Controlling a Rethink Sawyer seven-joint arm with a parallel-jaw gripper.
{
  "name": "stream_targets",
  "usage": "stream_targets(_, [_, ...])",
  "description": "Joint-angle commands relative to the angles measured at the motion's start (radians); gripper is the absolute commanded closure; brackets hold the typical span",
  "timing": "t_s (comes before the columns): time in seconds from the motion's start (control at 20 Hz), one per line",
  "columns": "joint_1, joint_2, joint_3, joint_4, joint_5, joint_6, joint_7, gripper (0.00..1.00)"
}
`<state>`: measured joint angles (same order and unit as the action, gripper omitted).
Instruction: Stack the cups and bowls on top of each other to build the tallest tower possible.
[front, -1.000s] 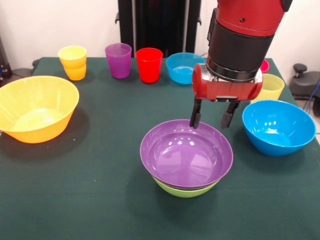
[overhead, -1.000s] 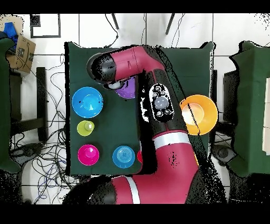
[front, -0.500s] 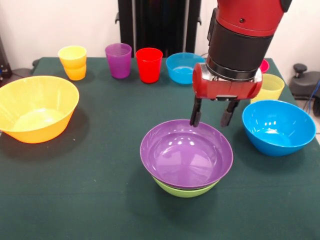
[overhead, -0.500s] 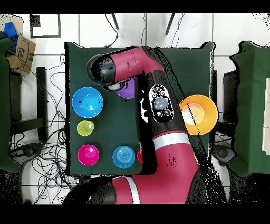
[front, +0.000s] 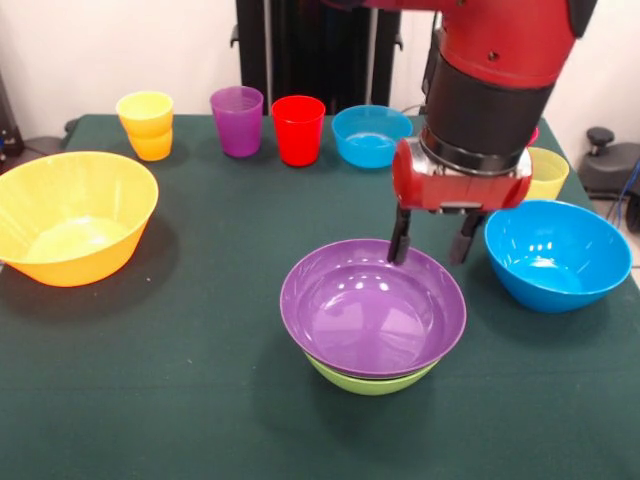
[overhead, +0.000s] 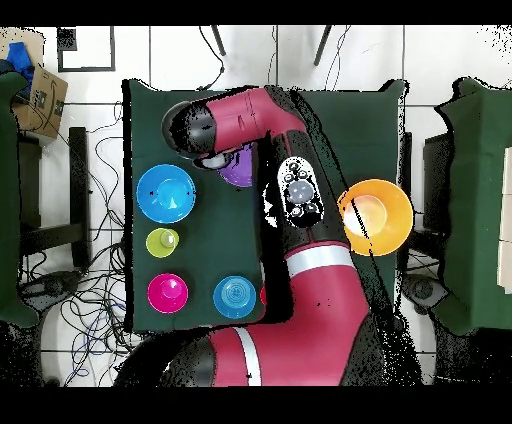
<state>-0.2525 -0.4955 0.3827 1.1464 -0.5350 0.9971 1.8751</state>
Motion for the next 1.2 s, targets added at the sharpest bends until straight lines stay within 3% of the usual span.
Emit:
stream_targets(0.05, [0.040, 0.126, 0.024, -0.202, -0.018, 0.103, -0.064, 0.00])
stream_targets(0.2, [0.069, 0.144, 0.030, -0.306, -0.002, 0.205, -0.060, 0.00])
stream_targets(0.4, [0.100, 0.256, 0.076, -0.539, -0.021, 0.317, -0.101, 0.00])
stream_targets(0.5, [0.110, 0.290, 0.089, -0.603, -0.031, 0.339, -0.108, 0.00])
stream_targets(0.9, [0.134, 0.242, 0.065, -0.590, 0.021, 0.415, -0.051, 0.00])
stream_targets(1.0, [0.142, 0.251, 0.067, -0.620, 0.015, 0.435, -0.053, 0.00])
stream_targets(1.2, [0.137, 0.298, 0.074, -0.650, 0.001, 0.381, -0.082, 0.00])
